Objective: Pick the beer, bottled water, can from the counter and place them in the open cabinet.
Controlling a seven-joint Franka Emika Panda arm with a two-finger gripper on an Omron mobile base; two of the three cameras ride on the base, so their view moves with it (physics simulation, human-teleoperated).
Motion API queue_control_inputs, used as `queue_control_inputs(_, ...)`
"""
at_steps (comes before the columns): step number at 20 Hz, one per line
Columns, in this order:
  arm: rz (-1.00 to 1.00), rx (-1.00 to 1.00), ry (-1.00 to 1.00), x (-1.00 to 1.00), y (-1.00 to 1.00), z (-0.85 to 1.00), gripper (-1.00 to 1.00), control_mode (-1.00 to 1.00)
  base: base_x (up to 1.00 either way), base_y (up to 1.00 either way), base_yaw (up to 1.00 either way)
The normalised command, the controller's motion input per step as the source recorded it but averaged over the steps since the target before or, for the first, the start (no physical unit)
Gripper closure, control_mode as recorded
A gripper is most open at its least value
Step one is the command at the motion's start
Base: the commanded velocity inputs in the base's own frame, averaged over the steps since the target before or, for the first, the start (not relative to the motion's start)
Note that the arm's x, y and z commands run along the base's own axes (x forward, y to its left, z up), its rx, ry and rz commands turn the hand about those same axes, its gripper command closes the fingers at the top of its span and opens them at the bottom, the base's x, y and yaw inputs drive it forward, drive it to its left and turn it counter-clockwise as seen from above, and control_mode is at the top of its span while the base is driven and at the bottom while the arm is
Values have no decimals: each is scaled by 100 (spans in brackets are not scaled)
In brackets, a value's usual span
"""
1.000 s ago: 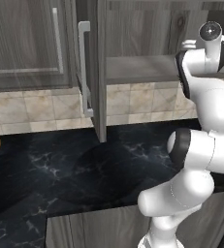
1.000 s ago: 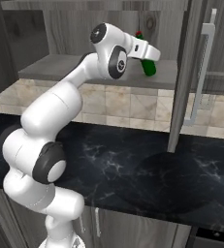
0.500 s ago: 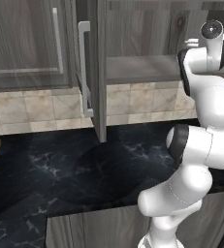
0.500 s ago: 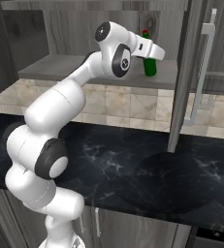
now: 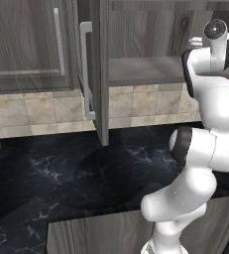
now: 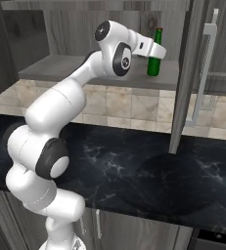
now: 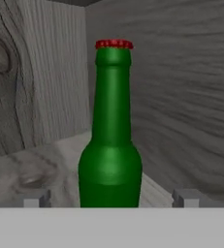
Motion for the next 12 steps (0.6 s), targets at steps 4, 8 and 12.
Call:
queue_control_inputs(4,-4,0,-5,-7,2,19,-100,-100,0,0,0)
queue_control_inputs(8,-4,0,-3,-41,5,19,-100,-100,0,0,0)
queue_control_inputs(12,-2,0,-2,-81,16,9,-100,-100,0,0,0)
